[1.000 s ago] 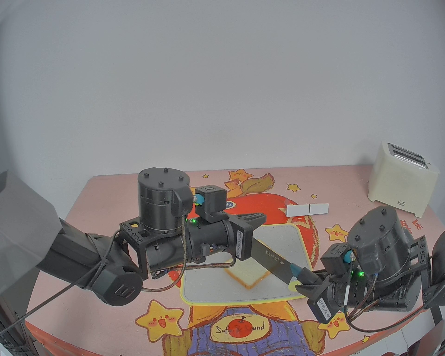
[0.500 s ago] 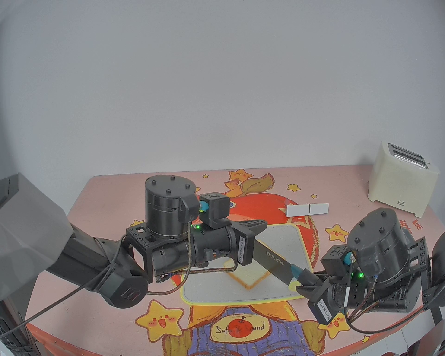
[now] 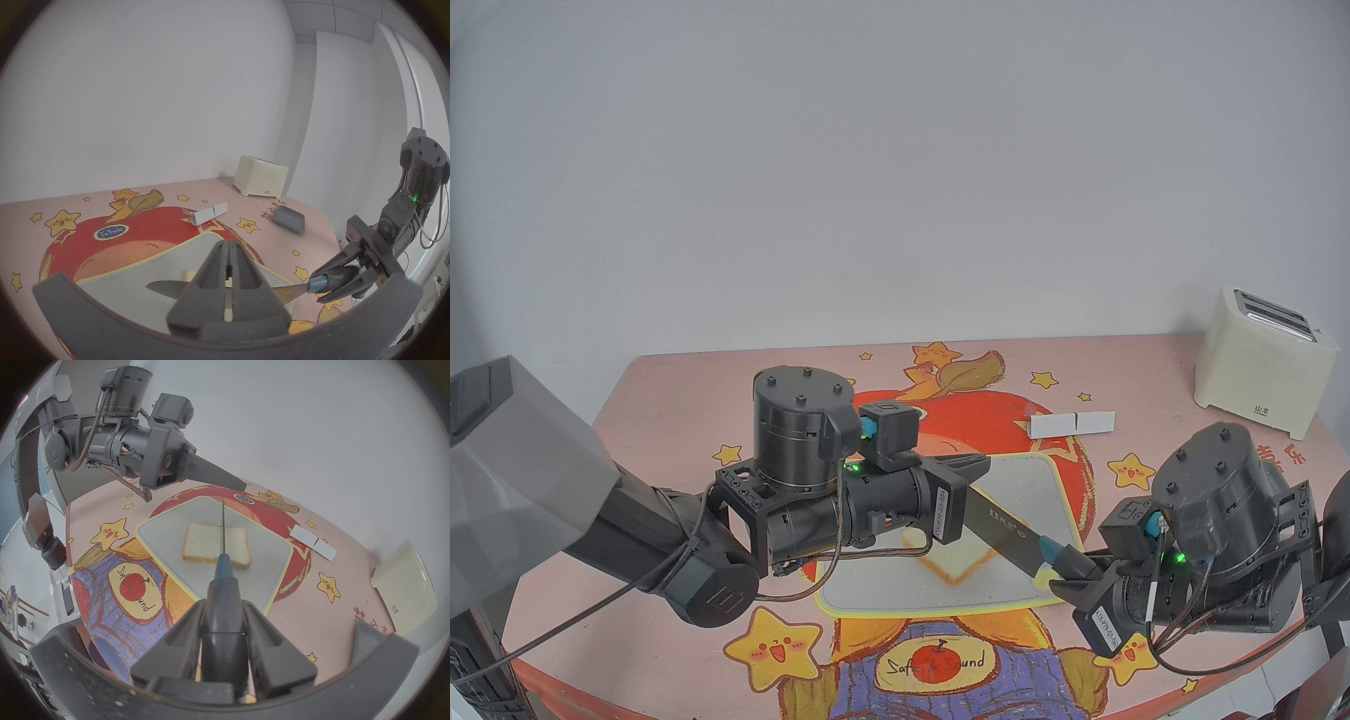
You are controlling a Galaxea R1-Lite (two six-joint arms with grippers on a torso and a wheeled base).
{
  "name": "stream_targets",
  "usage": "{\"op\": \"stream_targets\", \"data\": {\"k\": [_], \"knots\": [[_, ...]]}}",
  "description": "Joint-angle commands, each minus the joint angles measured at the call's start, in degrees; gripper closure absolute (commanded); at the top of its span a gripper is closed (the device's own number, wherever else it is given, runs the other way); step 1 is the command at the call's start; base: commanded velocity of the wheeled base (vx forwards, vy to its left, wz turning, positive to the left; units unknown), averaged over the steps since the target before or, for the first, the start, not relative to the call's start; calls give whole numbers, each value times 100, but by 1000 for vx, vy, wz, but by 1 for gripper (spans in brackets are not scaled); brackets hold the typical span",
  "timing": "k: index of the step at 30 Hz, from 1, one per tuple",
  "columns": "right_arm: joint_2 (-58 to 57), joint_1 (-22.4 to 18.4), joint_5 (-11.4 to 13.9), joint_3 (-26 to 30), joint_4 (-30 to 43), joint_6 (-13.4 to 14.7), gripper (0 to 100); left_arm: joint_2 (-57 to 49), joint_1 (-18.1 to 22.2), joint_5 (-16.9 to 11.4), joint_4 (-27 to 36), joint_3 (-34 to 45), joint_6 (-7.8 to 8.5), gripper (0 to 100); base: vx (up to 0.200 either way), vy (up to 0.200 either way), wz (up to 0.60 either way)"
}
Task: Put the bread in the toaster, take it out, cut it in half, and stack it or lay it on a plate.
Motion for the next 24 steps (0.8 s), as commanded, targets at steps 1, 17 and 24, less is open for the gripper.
{"op": "stream_targets", "data": {"k": [1, 17, 24], "knots": [[13, 1, 1, -7, -1, -1, 100, 63, 9, -1, -3, 24, -1, 100, 0, 0, 0], [13, 1, 1, 11, 25, -1, 100, 89, 18, -9, -12, 68, 7, 100, 0, 0, 0], [22, 1, 1, 37, 52, -1, 100, 89, 9, -9, -12, 42, 7, 100, 0, 0, 0]]}}
